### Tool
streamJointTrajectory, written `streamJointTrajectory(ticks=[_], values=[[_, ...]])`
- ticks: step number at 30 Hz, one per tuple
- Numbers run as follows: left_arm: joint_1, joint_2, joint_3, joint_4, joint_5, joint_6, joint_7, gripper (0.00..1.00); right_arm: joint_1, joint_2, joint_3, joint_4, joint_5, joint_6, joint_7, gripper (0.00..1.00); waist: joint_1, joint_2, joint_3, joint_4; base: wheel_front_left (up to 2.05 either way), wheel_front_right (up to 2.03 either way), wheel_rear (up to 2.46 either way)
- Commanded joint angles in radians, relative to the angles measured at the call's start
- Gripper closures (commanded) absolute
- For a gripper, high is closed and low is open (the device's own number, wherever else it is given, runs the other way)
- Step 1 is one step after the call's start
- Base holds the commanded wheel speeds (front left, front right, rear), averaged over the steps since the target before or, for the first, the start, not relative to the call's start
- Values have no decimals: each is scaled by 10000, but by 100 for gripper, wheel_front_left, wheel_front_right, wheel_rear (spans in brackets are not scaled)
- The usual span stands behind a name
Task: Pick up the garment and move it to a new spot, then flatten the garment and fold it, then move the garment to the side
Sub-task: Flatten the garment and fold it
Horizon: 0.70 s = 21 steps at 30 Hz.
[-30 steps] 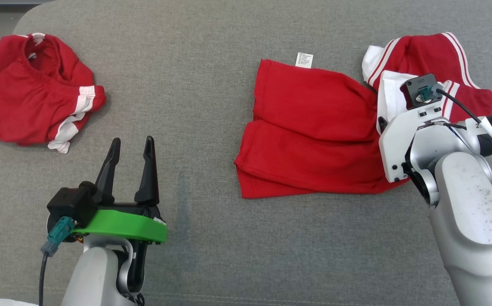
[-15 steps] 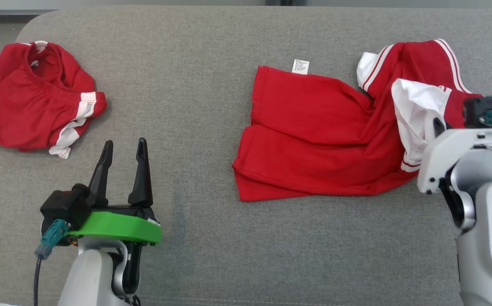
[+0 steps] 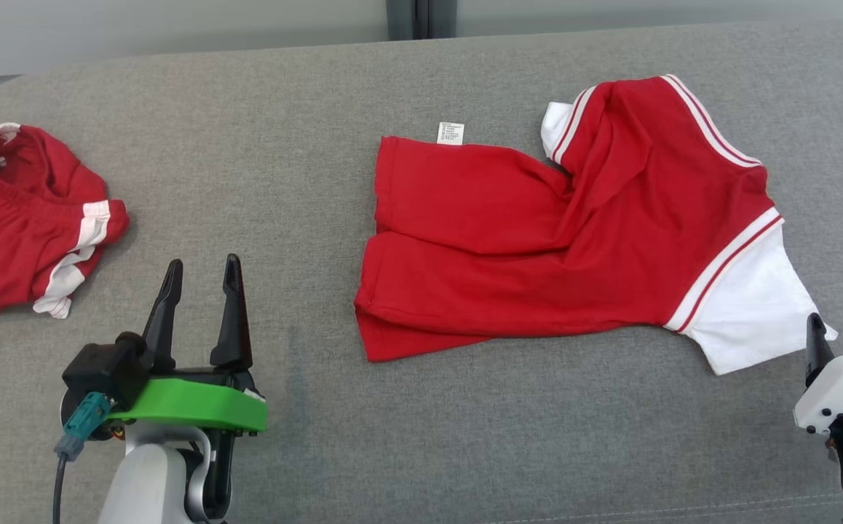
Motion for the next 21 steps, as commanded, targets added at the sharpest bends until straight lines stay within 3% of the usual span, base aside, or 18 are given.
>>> streamJointTrajectory(ticks=[1, 5, 11, 15, 21], values=[[167, 37, 12, -44, -3, -30, -4, 0, 170, -11, -5, -16, -92, 1, -276, 0, 0, -1, -180, -172, 0, 0, 0], [352, 39, -100, -53, -137, -30, -4, 0, 414, -5, 218, -578, -361, 1, -1413, 0, 0, -1, -371, -155, 0, 0, 0], [711, 36, -68, -81, -171, -30, -4, 0, 719, -9, 1338, -1106, -899, 1, -3251, 0, 0, -1, -588, -109, 0, 0, 0], [985, 36, 59, -59, 87, -30, -4, 0, 678, -37, 2566, -513, -1540, -2, -4636, 0, 0, -1, -832, -30, 0, 0, 0], [1205, 36, 131, -43, 366, -30, -4, 0, 544, -16, 3125, 427, -1377, 0, -5260, 0, 0, -1, -1292, 245, 0, 0, 0]])
